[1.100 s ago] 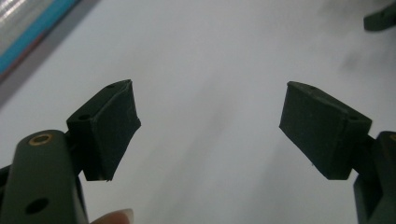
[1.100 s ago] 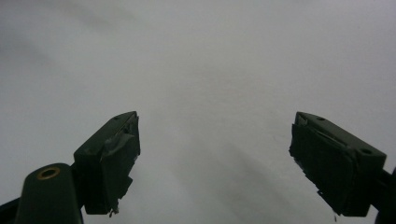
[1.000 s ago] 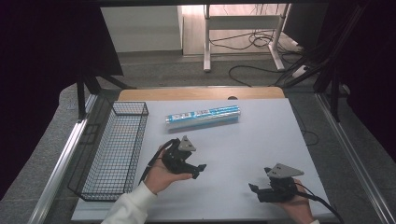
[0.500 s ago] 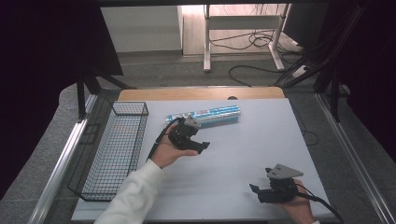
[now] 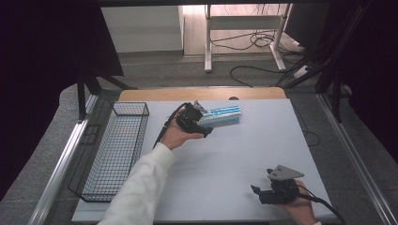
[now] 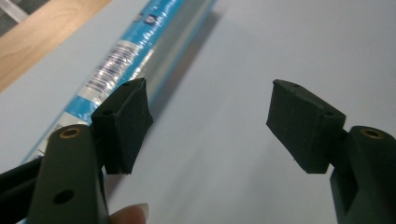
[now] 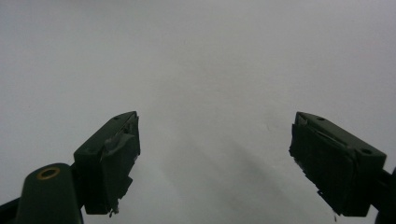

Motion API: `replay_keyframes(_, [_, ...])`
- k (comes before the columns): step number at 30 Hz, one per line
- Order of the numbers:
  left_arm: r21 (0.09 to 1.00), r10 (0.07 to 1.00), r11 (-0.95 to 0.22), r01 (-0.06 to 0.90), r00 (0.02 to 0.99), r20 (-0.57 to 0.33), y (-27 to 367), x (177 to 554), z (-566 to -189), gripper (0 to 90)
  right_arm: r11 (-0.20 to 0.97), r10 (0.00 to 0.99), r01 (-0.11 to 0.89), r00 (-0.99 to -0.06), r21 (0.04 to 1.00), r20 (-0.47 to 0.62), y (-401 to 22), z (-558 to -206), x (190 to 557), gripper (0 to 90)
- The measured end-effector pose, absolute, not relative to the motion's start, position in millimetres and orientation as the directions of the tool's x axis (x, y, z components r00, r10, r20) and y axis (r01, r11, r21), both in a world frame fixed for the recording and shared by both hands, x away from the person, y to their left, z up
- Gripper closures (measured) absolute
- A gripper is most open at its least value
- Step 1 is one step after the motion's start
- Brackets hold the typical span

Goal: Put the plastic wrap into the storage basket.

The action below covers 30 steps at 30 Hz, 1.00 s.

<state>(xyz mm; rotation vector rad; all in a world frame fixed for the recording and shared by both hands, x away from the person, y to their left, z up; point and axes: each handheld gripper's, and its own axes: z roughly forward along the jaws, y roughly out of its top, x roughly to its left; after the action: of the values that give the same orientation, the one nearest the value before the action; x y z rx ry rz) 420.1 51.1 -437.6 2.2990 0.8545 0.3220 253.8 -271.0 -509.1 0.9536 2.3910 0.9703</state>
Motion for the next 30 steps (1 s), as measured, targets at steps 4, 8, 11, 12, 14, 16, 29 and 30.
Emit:
replay_keyframes(4, [0.623, 0.647, -0.614, 0.485, 0.761, 0.045, 48.9, 435.8, -440.0, 28.2, 0.533, 0.713, 0.444, -0.693, 0.72, -0.1, -271.0, -509.6, 253.9, 16.2])
replay_keyframes(8, [0.604, 0.65, -0.624, 0.496, 0.758, 0.049, 50.4, 451.0, -442.6, 27.0, 0.533, 0.714, 0.448, -0.693, 0.718, -0.097, -270.9, -510.0, 254.1, 16.1])
replay_keyframes(11, [0.598, 0.653, -0.621, 0.507, 0.756, 0.037, 49.8, 463.1, -449.2, 27.0, 0.532, 0.714, 0.449, -0.693, 0.718, -0.096, -271.2, -511.2, 254.7, 16.2])
replay_keyframes(12, [0.598, 0.653, -0.621, 0.507, 0.756, 0.037, 49.8, 463.1, -449.2, 27.0, 0.532, 0.714, 0.45, -0.694, 0.717, -0.094, -271.4, -511.3, 254.8, 16.2])
replay_keyframes(14, [0.592, 0.643, -0.632, 0.5, 0.765, 0.039, 47.1, 470.3, -451.4, 27.2, 0.53, 0.715, 0.453, -0.694, 0.717, -0.09, -271.9, -512.0, 255.2, 16.2])
replay_keyframes(16, [0.586, 0.641, -0.637, 0.501, 0.767, 0.041, 45.8, 472.7, -452.0, 27.1, 0.53, 0.715, 0.455, -0.693, 0.716, -0.088, -272.0, -512.3, 255.3, 16.2])
replay_keyframes(29, [0.536, 0.618, -0.685, 0.493, 0.783, 0.069, 39.8, 505.2, -463.6, 26.3, 0.519, 0.717, 0.461, -0.693, 0.72, -0.073, -274.3, -513.7, 255.6, 16.2])
replay_keyframes(30, [0.537, 0.618, -0.684, 0.495, 0.783, 0.065, 40.3, 506.2, -464.1, 26.2, 0.52, 0.717, 0.461, -0.693, 0.719, -0.074, -274.2, -513.8, 255.5, 16.2])
